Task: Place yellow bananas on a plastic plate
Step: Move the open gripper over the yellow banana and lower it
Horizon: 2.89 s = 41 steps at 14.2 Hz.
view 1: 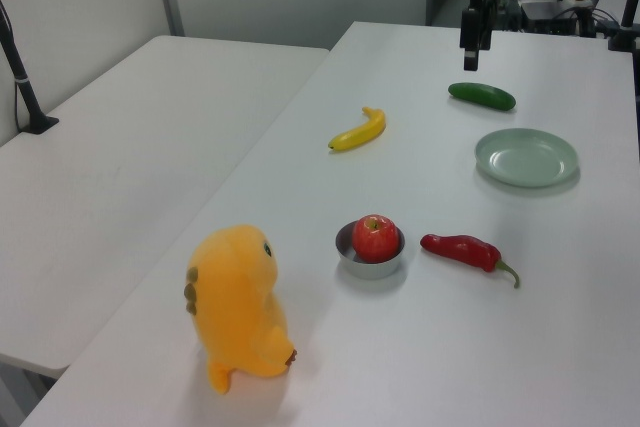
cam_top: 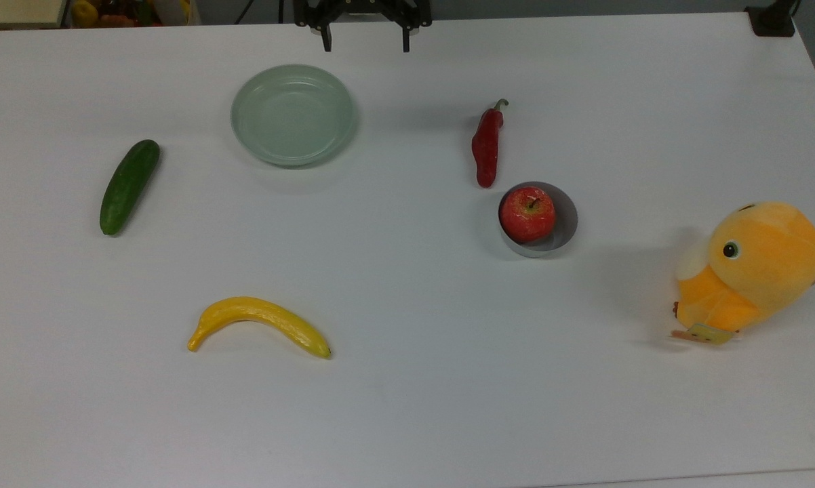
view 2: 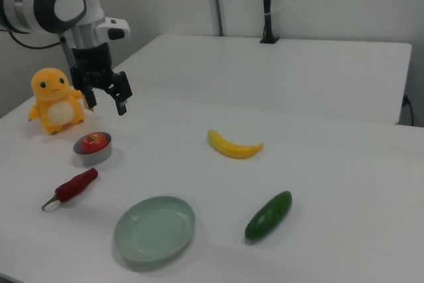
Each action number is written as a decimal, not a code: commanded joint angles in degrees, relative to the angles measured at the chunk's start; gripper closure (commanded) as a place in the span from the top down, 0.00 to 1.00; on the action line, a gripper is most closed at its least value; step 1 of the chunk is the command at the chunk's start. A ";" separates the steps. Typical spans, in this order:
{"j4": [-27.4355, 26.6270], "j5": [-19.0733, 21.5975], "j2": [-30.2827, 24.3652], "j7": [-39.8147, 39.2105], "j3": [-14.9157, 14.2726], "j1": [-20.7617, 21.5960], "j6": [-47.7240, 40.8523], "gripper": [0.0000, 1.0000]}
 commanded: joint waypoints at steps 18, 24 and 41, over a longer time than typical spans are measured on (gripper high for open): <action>-1.07 0.11 10.98 15.83 0.24 1.05 21.35 1.00; 10.62 -0.07 21.53 41.18 -2.21 -2.30 27.88 0.99; 19.70 1.25 38.15 75.76 -6.97 -6.96 36.23 0.98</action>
